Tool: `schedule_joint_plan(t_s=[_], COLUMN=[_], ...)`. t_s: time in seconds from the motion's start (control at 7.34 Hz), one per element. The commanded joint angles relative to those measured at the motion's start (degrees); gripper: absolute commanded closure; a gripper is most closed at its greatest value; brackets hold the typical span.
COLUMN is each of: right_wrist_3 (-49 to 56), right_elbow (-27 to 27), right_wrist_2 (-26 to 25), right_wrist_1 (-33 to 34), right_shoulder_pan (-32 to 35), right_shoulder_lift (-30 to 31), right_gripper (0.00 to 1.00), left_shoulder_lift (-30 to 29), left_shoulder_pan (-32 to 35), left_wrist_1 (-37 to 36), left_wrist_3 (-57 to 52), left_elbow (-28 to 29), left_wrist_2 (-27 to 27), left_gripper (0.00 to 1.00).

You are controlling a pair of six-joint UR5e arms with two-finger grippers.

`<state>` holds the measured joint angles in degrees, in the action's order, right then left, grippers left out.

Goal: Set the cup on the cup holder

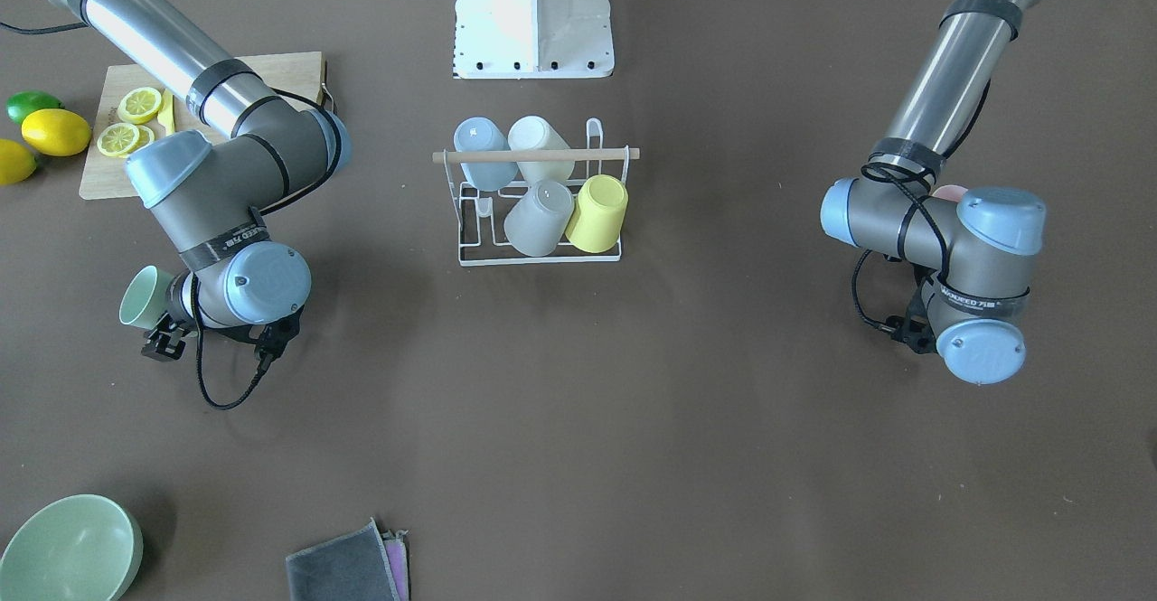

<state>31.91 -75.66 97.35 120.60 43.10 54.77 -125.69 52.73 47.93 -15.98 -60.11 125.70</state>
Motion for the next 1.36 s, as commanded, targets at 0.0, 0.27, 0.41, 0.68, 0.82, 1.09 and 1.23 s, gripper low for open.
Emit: schedule_joint_plan(t_s=[0.0,0.27,0.41,0.68,0.82,1.09,1.23], right_wrist_3=[-0.09,-0.18,-0.09,0.08,0.08,0.61,3.48], right_elbow=[-0.45,-0.45,-0.45,-0.45,-0.54,-1.68,-1.68], right_wrist_2=[-0.15,-0.15,-0.32,-0.67,-0.76,-0.59,-0.67], right_wrist_1=[-0.1,-0.11,-0.11,-0.11,-0.02,0.51,0.51], right_shoulder_pan=[-0.29,-0.3,-0.3,-0.3,-0.21,0.49,1.37], right_shoulder_lift=[0.43,0.43,0.52,0.43,0.43,0.43,0.34], right_gripper=[0.13,0.17,0.26,0.52,0.7,0.88,0.91], left_shoulder_lift=[0.44,0.7,0.71,1.14,1.15,1.15,1.15], left_shoulder_pan=[0.18,0.26,0.26,0.26,0.26,0.18,0.18], left_wrist_1=[-0.03,-0.03,-0.03,-0.38,-0.55,-0.55,-0.64], left_wrist_3=[-0.01,-0.1,-0.1,-4.23,-4.23,-4.06,-3.97], left_elbow=[0.0,-0.09,-0.09,-0.01,0.0,0.08,0.08], left_wrist_2=[-0.28,-0.37,-0.37,-0.02,-0.02,-0.02,0.07], left_gripper=[0.02,0.02,0.02,0.02,0.02,0.02,0.03])
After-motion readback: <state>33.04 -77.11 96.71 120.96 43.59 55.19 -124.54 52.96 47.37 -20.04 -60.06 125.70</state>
